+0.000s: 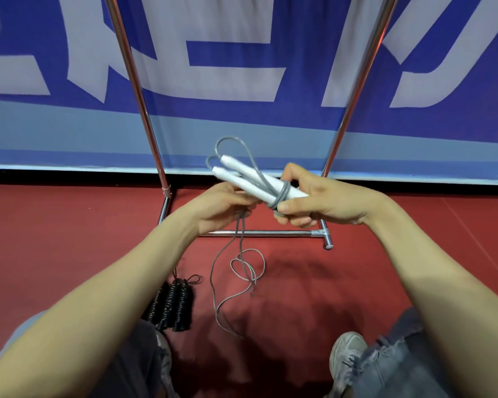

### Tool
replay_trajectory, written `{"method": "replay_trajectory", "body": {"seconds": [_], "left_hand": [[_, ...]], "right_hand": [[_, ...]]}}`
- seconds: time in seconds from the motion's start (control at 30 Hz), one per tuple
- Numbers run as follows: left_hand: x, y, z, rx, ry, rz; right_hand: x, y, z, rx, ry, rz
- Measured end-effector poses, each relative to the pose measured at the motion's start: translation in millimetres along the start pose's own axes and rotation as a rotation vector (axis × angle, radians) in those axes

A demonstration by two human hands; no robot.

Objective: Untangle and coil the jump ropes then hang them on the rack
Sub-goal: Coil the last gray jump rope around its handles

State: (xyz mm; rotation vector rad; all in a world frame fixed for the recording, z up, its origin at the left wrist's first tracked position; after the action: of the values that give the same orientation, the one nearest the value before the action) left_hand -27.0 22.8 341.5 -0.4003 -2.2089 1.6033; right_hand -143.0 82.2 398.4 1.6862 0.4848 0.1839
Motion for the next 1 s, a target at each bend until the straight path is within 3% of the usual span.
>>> {"method": "replay_trajectory", "body": {"seconds": [0.07, 0.13, 0.2, 0.27, 0.33, 0.4, 0.47, 0.6, 0.67, 0.73, 0.83, 0.9, 1.0], "left_hand": [[-9.2, -5.3, -1.9, 0.037, 0.044, 0.123], [-22.6, -2.9, -2.3, -0.04, -0.015, 0.248], [-7.1, 1.0, -9.1, -0.078, 0.201, 0.443], [7.0, 6.2, -11.4, -0.099, 0.293, 0.604], [14.3, 0.6, -6.8, 0.015, 0.207, 0.776], [21.4, -12.1, -3.1, 0.243, 0.042, 0.899], [27.1, -21.6, -6.8, 0.421, -0.102, 0.867], [28.4, -23.6, -12.5, 0.551, -0.209, 0.791], [18.9, -24.6, -11.5, 0.497, -0.321, 0.662], [6.2, -19.2, -9.3, 0.313, -0.405, 0.452], [8.1, -4.4, -8.3, -0.019, -0.276, 0.199], [10.2, -5.9, -8.1, -0.043, -0.22, 0.14], [-5.2, -22.6, -5.0, 0.111, -0.347, 0.003]], "right_hand": [[11.4, -6.6, -4.1, 0.077, 0.106, -0.046], [26.0, -18.2, -7.1, 0.173, 0.199, -0.146], [38.4, -37.2, -7.7, 0.295, 0.257, -0.273], [42.9, -58.9, -6.1, 0.408, 0.266, -0.382], [36.0, -74.8, -0.9, 0.465, 0.195, -0.469], [21.5, -77.1, 5.9, 0.441, 0.054, -0.518], [5.0, -72.4, 11.8, 0.388, -0.091, -0.542], [-20.2, -61.3, 22.4, 0.228, -0.304, -0.783], [-27.3, -53.8, 26.6, 0.144, -0.42, -0.886], [-35.5, -43.5, 27.5, 0.07, -0.545, -0.926], [-49.0, -28.3, 23.9, -0.046, -0.691, -0.97], [-53.9, -21.9, 21.1, -0.11, -0.734, -0.976], [-55.8, -23.3, 18.6, -0.101, -0.733, -0.984]]}}
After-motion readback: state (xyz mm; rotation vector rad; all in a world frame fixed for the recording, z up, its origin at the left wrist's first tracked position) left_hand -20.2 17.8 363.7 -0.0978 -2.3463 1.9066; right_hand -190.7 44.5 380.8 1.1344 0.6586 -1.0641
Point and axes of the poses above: each hand's wrist, its own z-axis towards the middle knuckle, its own x-axis out of the palm, y = z × x, the point moved 7 cm from there along z, towards the middle knuckle, and after that the axes turned 14 degrees about -y, right-handed, at the moved point
